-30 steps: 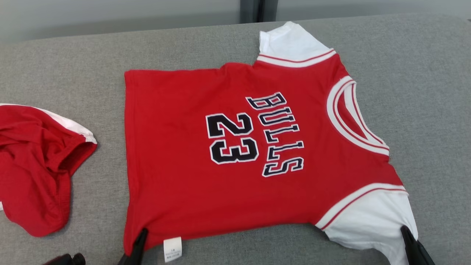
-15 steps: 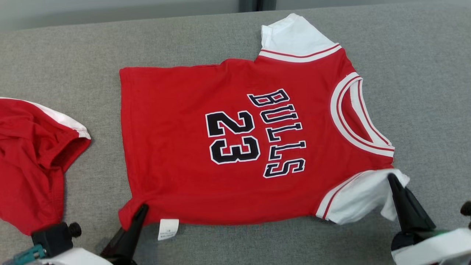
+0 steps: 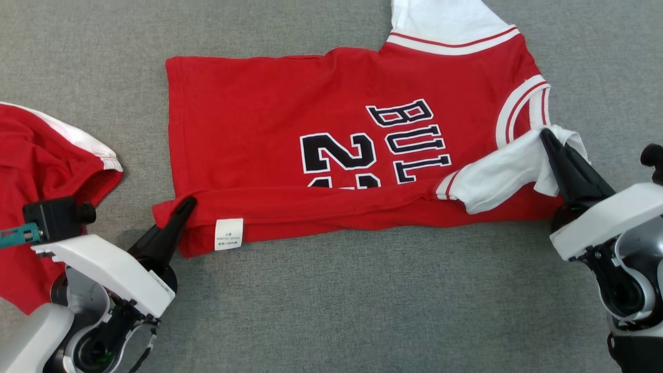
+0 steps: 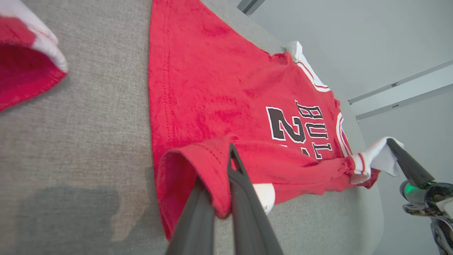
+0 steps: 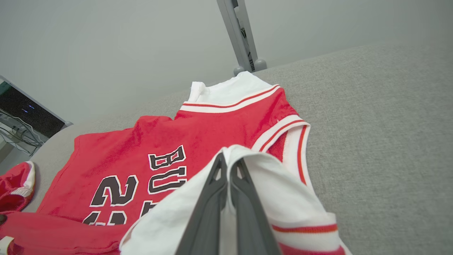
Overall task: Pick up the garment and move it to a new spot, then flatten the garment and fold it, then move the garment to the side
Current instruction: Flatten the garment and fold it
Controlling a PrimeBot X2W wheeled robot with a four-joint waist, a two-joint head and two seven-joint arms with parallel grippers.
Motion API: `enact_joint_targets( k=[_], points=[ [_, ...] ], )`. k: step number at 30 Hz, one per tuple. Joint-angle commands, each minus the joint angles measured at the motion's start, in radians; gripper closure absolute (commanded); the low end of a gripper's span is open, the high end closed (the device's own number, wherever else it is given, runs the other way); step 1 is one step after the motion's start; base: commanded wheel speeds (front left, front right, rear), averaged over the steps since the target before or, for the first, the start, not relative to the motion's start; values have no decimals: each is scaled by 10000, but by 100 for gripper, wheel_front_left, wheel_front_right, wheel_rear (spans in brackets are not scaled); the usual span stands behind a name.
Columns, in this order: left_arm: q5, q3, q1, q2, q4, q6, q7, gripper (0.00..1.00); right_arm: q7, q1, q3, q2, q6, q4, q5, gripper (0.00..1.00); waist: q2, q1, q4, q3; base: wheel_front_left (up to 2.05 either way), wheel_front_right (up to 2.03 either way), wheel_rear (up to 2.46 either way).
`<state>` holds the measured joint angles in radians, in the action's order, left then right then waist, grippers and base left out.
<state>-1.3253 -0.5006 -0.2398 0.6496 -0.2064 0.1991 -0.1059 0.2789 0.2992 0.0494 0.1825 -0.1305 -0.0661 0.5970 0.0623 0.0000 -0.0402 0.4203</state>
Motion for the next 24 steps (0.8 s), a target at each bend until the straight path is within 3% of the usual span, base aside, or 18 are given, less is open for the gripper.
enact_joint_targets(
  k=[1, 2, 3, 4, 5, 6, 7, 12, 16, 24],
  points=[
    [-122, 9, -268, 15, 208, -4, -155, 100, 86, 270, 8, 87, -6, 185, -180, 100, 0, 0, 127, 158, 0, 0, 0],
    [-141, -26, -453, 38, 356, -21, -292, 91, 128, 481, 7, 78, -6, 352, -208, 100, 0, 0, 143, 203, 0, 0, 0],
    [-114, -44, -625, 64, 500, -34, -406, 75, 197, 652, -9, 29, -6, 546, -243, 100, 0, 0, 152, 237, 0, 0, 0],
    [-99, -79, -755, 66, 613, -58, -508, 38, 222, 811, 21, 31, -6, 705, -327, 100, 0, 0, 161, 267, 0, 0, 0],
    [-77, -140, -867, 65, 721, -94, -610, 0, 278, 962, 47, 30, -6, 867, -384, 74, 0, 0, 169, 289, 0, 0, 0],
    [12, -177, -992, 96, 798, -146, -667, 0, 256, 1078, 63, 23, -6, 1004, -447, 21, 0, 0, 178, 310, 0, 0, 0],
    [80, -220, -1098, 108, 863, -200, -717, 0, 259, 1175, 38, 5, -6, 1155, -544, 0, 0, 0, 186, 323, 0, 0, 0],
    [113, -349, -1406, 12, 971, -640, -826, 0, 159, 1297, -6, 203, -6, 1458, -1015, 0, 0, 0, 194, 291, 0, 0, 0],
    [68, -112, -1088, 45, 763, -664, -467, 0, 34, 793, -5, 489, -6, 974, -1356, 0, 0, 0, 116, 180, 0, 0, 0],
    [115, 25, 604, 559, 111, -469, 188, 0, 938, -1090, 157, 1337, -6, -775, -2101, 0, 0, 0, -133, 415, 0, 0, 0]
  ],
)
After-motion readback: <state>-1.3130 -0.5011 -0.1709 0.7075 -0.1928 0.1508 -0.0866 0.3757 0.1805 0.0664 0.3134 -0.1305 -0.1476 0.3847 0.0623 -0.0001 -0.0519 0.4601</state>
